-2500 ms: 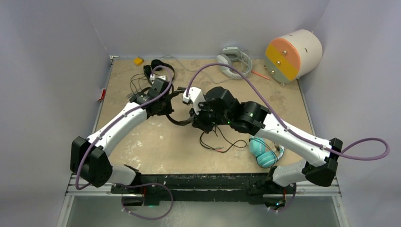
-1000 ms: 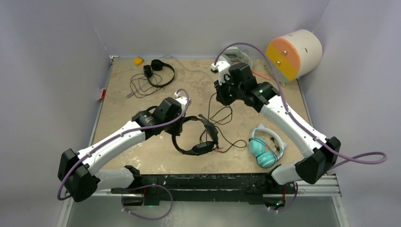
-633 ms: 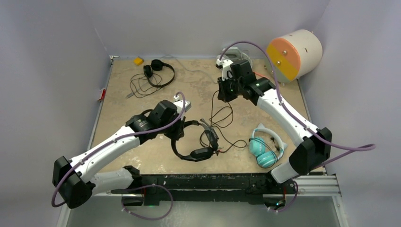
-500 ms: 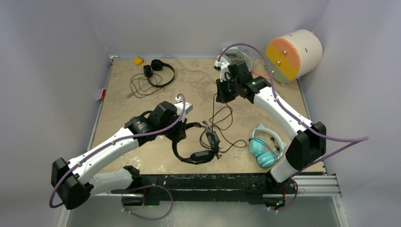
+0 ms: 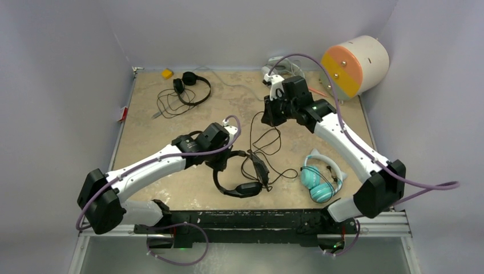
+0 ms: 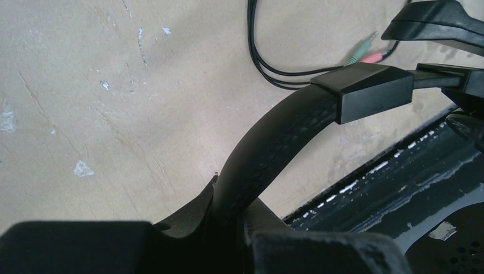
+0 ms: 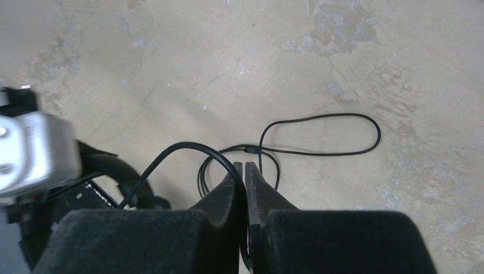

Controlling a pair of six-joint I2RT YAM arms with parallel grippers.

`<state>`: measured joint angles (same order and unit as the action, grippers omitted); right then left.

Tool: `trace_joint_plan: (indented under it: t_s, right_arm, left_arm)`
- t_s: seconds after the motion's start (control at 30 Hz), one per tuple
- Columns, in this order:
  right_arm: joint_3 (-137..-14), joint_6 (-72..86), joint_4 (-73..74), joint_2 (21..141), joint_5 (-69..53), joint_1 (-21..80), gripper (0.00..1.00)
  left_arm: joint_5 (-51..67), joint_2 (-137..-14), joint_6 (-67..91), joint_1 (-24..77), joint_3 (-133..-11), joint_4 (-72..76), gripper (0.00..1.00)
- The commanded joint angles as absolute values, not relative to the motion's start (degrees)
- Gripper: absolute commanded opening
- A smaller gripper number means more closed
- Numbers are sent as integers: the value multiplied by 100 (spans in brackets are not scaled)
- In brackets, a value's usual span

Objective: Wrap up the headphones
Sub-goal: Wrap the headphones cable around the headphones.

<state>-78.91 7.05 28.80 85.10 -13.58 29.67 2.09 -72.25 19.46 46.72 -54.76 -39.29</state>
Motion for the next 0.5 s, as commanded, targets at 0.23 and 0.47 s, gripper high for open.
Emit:
trace_joint_plan:
  t_s: [0.23, 0.47]
  right_arm:
    - [-7693, 888, 2676, 8182, -1113, 3103, 4]
    - [-7571, 896, 2693, 8436, -1049, 3105, 4]
  left_arm:
    - [-412, -7405, 2254, 4974, -6145, -3416, 0]
    - [-651, -7089, 2238, 5045, -6211, -3317, 0]
